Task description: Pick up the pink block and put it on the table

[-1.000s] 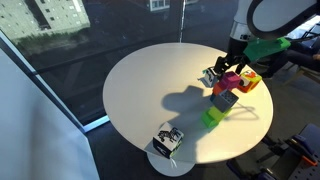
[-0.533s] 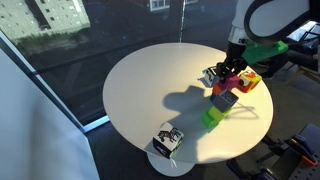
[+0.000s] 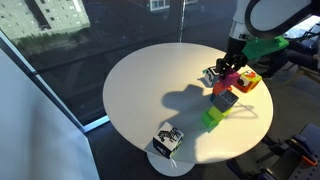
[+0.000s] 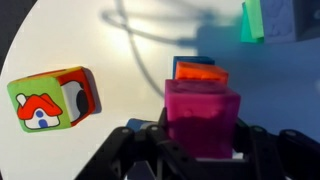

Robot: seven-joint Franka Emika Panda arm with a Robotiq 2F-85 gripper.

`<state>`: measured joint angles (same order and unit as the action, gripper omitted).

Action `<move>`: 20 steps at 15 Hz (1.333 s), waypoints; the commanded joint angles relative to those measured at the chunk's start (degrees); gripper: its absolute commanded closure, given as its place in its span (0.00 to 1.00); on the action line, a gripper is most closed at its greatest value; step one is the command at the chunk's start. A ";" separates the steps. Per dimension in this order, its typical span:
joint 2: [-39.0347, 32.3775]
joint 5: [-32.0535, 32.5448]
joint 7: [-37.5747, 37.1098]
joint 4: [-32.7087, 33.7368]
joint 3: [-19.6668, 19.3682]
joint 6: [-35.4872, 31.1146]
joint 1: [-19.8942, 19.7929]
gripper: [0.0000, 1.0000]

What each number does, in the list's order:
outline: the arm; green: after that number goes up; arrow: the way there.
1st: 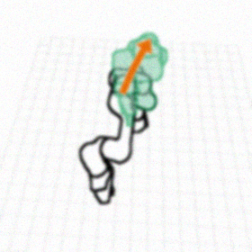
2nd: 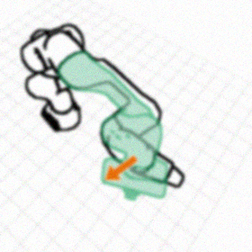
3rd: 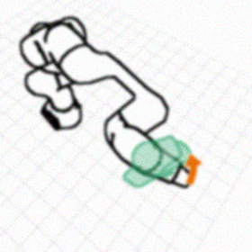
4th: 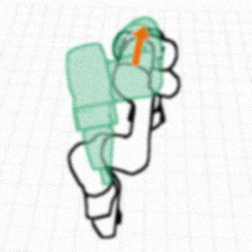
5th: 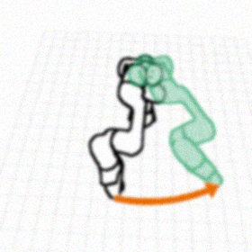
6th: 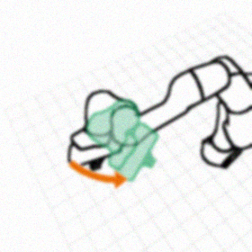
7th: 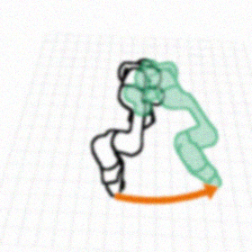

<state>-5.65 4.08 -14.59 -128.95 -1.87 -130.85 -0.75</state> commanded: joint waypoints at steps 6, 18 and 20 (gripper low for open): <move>-1.88 -0.34 -1.88 7.02 -0.37 2.86 0.12 0.72; -12.27 -0.87 -2.81 17.11 -0.36 5.56 1.36 0.72; -13.97 -1.16 -2.47 18.32 -0.35 5.91 1.51 0.72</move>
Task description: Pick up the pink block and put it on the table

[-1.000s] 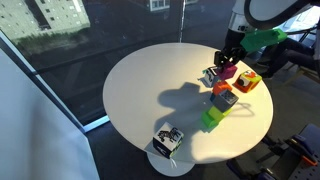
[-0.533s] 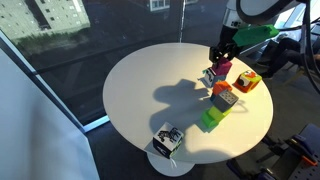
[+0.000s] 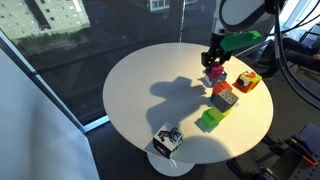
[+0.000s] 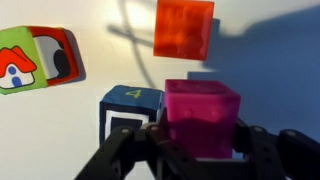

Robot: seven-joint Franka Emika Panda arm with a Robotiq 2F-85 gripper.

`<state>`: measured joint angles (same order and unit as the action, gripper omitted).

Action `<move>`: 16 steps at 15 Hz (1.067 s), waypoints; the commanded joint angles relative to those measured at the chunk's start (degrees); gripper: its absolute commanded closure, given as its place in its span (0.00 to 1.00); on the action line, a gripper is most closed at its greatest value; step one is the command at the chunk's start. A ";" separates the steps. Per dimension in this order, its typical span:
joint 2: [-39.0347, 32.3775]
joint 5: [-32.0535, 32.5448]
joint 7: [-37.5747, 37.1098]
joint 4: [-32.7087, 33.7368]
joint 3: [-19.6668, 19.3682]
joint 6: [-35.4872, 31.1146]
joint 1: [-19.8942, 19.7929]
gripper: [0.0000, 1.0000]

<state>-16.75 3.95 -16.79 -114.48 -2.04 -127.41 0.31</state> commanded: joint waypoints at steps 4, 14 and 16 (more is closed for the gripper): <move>-5.80 -1.53 0.25 5.65 -0.18 2.83 0.58 0.72; -10.36 -1.62 1.40 5.74 -0.22 -0.01 0.48 0.72; -10.55 -1.73 1.96 5.29 -0.14 -1.51 0.35 0.72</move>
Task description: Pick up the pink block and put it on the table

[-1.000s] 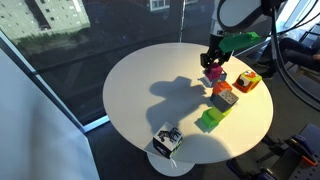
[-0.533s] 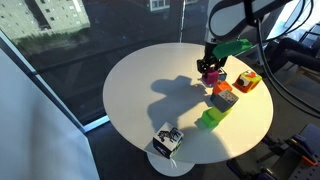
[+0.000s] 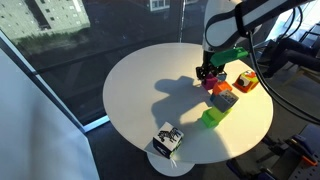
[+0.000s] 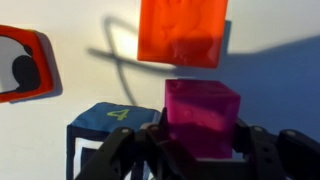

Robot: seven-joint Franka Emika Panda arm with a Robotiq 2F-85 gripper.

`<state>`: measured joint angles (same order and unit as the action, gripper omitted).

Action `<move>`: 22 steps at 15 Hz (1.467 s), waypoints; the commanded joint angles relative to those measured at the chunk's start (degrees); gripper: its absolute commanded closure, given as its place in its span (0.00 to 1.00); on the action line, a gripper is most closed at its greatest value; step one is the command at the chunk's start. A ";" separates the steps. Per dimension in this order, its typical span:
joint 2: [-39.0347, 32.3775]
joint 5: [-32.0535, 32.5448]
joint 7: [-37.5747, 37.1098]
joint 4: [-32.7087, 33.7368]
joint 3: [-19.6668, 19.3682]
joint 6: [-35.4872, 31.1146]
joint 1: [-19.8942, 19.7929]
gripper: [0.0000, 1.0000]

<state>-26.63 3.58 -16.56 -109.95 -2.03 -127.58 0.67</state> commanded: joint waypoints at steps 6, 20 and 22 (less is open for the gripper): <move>-0.98 -1.97 3.01 0.26 0.01 -3.59 -0.26 0.20; 5.38 -2.73 3.58 -1.23 -0.22 2.18 -0.12 0.00; 7.62 -2.51 3.81 -2.03 -0.19 3.36 -0.13 0.00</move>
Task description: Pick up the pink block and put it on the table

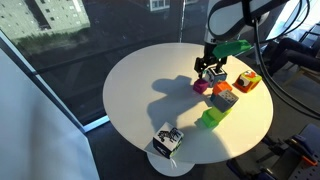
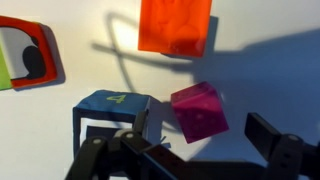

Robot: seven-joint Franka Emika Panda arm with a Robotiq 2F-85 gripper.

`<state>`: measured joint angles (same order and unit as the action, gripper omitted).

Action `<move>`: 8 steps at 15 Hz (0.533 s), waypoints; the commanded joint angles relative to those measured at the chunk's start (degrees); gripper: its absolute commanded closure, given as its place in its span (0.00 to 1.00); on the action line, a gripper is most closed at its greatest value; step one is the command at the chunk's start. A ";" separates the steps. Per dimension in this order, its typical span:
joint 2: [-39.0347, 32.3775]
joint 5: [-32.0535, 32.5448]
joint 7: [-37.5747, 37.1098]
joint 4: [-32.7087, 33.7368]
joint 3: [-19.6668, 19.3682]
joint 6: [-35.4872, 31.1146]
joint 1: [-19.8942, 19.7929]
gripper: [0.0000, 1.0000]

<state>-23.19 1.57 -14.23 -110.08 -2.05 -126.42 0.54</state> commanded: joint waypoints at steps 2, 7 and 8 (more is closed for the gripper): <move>6.53 -0.34 1.87 -2.69 -0.11 3.54 -0.05 0.00; 12.09 0.42 3.01 -4.32 -0.08 9.45 -0.17 0.00; 13.15 0.50 3.50 -4.64 -0.04 10.94 -0.25 0.00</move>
<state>-14.33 1.64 -12.65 -112.52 -2.05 -119.12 0.54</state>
